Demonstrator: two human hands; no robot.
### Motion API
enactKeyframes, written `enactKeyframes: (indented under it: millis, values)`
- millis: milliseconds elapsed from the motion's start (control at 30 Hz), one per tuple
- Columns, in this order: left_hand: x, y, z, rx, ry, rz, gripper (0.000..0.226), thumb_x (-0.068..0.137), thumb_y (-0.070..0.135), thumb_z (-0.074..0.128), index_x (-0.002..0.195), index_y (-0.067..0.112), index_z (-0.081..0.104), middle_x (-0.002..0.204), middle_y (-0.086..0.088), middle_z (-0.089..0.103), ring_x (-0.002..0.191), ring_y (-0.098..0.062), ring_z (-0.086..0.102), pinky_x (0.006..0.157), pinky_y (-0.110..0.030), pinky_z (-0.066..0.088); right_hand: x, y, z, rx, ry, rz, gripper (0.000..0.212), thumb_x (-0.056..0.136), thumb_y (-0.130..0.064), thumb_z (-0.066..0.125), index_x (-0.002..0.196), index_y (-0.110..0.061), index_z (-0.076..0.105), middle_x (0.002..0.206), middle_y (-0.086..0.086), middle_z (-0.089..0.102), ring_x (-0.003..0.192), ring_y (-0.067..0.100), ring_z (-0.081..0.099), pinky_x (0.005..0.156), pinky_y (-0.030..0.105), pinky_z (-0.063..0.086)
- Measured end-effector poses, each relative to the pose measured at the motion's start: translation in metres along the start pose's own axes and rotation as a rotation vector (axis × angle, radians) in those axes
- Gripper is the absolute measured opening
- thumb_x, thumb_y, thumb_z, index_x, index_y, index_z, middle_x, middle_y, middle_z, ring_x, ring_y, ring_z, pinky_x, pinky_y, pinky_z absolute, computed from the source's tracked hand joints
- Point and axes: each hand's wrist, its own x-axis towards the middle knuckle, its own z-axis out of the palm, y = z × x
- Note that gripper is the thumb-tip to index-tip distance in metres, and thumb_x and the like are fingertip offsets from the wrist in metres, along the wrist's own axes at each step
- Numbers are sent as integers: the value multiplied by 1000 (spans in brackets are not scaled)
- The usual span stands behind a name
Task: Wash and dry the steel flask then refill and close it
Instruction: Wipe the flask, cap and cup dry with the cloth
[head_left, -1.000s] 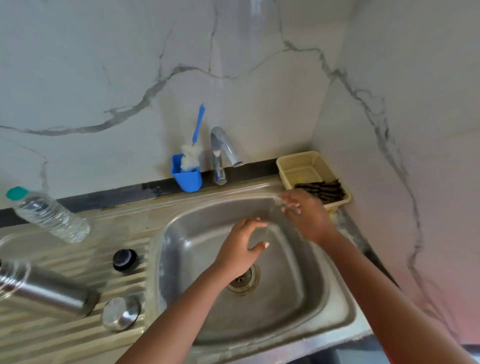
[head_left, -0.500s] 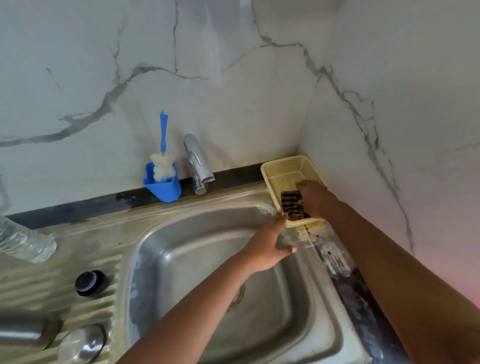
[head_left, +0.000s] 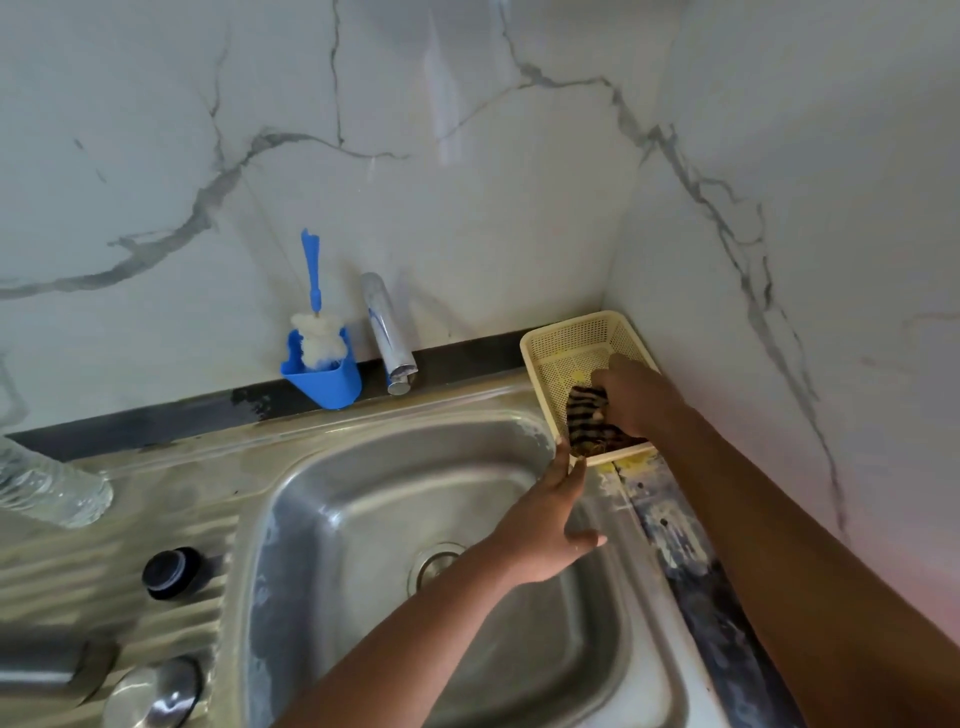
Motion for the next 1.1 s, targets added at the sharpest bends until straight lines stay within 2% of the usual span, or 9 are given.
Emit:
enactKeyframes:
  millis: [233,333,467,633,700,767,867,933,1100]
  values:
    - [0,4,-3,-243,63,8,82,93,30,67,158,30,16,162,17,-13,145,-2,6,121,-29,17,-35,-13,-53,144,224,85,29,97,-22,56,124,-14,50,108,14,65,97,35,62,71,33,39]
    - [-6,9,-9,-329,245,23,60,94,25,67,149,26,42,162,10,20,144,-3,19,117,-23,16,-56,-26,-72,347,302,78,24,96,-24,57,117,-14,51,102,14,66,91,35,62,69,36,47]
    - [-22,13,-19,-686,599,-31,30,92,19,68,117,32,58,131,11,56,133,-15,48,109,-30,38,-87,-45,-84,670,295,14,21,95,-26,60,109,-12,54,98,1,63,89,22,58,67,30,42]
    - [-61,-4,-29,-1029,755,-30,75,83,16,78,136,37,29,129,12,48,124,-12,50,102,-38,48,-116,-74,-77,895,215,-84,17,92,-25,65,107,-21,59,99,-12,61,95,11,56,73,21,42]
    - [-78,-12,-30,-992,768,-57,94,77,18,82,145,38,20,133,10,42,123,-10,48,97,-32,48,-121,-84,-69,875,157,-114,13,91,-24,67,94,-30,56,91,-17,59,92,10,56,71,19,41]
    - [-93,-20,-29,-893,761,-100,96,76,20,83,149,36,22,140,9,39,127,-9,43,100,-31,44,-125,-93,-58,848,79,-119,9,90,-25,69,92,-22,61,91,-10,65,92,16,61,78,30,49]
    - [-108,-30,-23,-762,687,-147,68,80,23,80,139,31,48,139,12,50,125,-4,47,101,-26,43,-135,-106,-47,846,-4,-159,17,86,-25,73,96,-13,68,93,5,70,92,23,65,87,41,51]
    - [-117,-32,-20,-743,659,-174,42,83,21,78,122,25,62,125,8,64,109,-3,60,83,-15,48,-141,-115,-40,871,-44,-179,16,84,-23,75,95,-12,70,92,7,72,91,25,66,86,39,50]
    - [-131,-30,-14,-756,646,-223,13,89,12,71,101,10,67,81,3,75,71,-6,69,64,-17,49,-151,-125,-18,874,-13,-180,24,83,-17,75,97,-27,59,91,-10,69,89,10,67,81,32,53]
